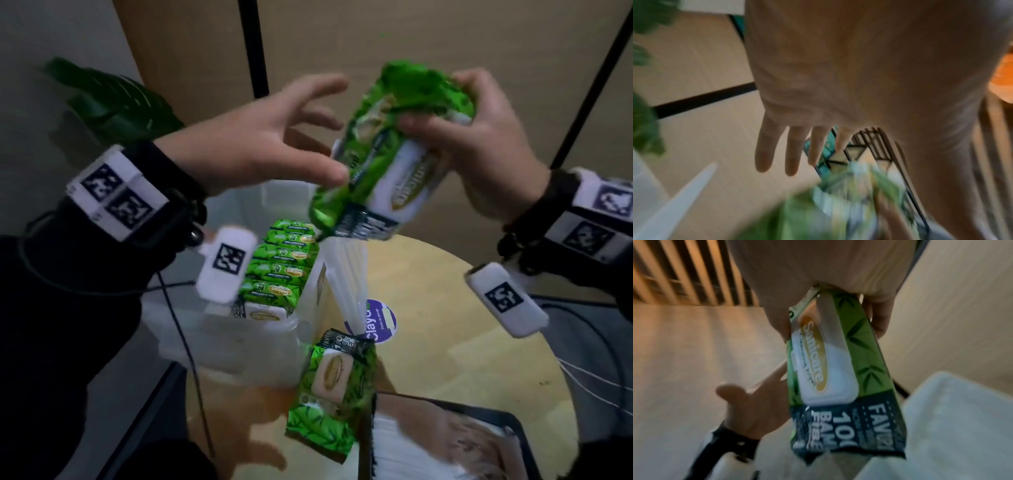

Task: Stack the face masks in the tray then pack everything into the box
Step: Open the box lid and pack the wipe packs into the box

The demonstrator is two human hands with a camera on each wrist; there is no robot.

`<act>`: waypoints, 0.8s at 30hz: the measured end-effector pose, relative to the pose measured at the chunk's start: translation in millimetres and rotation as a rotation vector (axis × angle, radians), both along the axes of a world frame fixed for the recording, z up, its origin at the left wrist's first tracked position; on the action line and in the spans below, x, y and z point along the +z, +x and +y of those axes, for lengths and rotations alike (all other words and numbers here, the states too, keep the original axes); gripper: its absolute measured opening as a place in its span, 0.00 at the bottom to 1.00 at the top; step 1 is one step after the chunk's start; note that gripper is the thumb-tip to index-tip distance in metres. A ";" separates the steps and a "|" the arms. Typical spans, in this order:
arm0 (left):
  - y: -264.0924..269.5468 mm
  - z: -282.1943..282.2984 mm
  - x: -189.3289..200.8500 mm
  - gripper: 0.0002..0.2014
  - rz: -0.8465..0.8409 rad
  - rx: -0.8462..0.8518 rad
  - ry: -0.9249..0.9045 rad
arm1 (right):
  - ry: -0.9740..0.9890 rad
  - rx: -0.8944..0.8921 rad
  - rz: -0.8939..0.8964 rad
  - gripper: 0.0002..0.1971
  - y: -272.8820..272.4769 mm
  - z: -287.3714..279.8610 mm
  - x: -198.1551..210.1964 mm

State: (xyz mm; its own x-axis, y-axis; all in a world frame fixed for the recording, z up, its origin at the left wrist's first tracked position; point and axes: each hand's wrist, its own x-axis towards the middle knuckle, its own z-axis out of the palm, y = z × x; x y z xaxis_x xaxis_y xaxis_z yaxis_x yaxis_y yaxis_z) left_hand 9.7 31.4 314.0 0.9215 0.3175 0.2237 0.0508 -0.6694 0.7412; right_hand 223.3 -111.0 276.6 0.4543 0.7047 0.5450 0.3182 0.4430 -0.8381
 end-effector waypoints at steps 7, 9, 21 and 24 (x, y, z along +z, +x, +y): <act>-49.7 -2.4 10.8 0.35 0.011 0.291 0.354 | -0.174 0.127 0.096 0.37 -74.7 22.1 4.8; -65.5 25.8 1.8 0.33 0.182 0.362 0.484 | -0.418 0.155 -0.006 0.43 -74.5 25.2 -21.0; 4.0 112.8 -156.2 0.38 1.010 -0.096 0.820 | -0.734 0.371 -0.956 0.14 -93.7 56.8 -126.5; 29.0 114.9 -167.8 0.41 1.012 -0.210 0.883 | -0.713 0.417 -0.893 0.12 -87.7 62.8 -129.7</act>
